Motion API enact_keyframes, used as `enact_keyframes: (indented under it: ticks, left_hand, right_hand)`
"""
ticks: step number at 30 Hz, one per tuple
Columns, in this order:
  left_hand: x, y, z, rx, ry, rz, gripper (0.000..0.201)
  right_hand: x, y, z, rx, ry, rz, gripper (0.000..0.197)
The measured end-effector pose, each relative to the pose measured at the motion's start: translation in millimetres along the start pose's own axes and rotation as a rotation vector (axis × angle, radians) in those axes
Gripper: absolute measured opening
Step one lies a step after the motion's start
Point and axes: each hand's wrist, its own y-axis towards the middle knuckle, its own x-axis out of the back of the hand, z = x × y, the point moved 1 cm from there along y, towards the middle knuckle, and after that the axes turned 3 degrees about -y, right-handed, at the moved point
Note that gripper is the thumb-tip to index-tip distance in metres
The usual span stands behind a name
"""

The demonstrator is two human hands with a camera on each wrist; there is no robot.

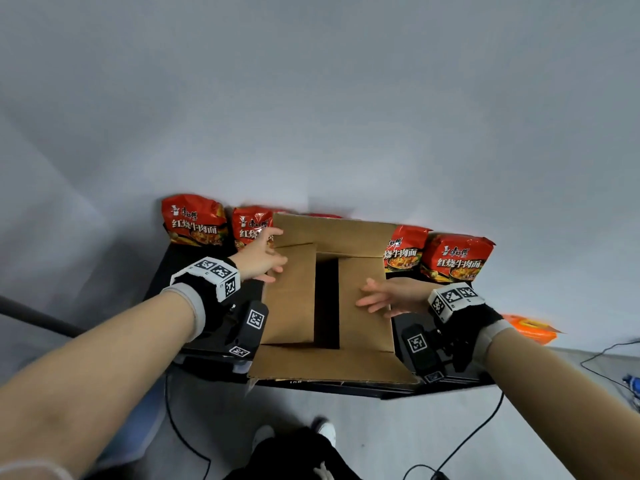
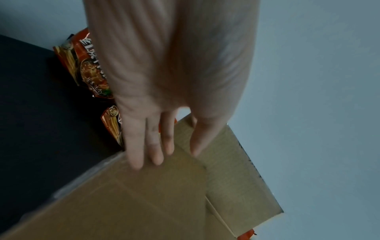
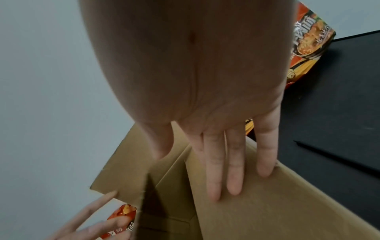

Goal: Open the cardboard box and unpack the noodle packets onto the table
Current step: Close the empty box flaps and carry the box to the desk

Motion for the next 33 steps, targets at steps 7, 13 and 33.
enact_keyframes:
  ticks: [7,13,33]
  left_hand:
    - [13,-9,-10,0.031,-0.118,-0.029,0.058]
    - [12,-13,-1,0.119,-0.203,0.059,0.081]
    - [-15,-3,31,-0.093,0.463,0.001,0.043]
  right_hand:
    - [-1,-1,-14,0.058,0.121,-0.005,0.061]
    - [-1,3,-26,0.091,0.135,-0.025,0.068]
    - [-34,-58,-19,0.226,-0.821,0.103,0.071]
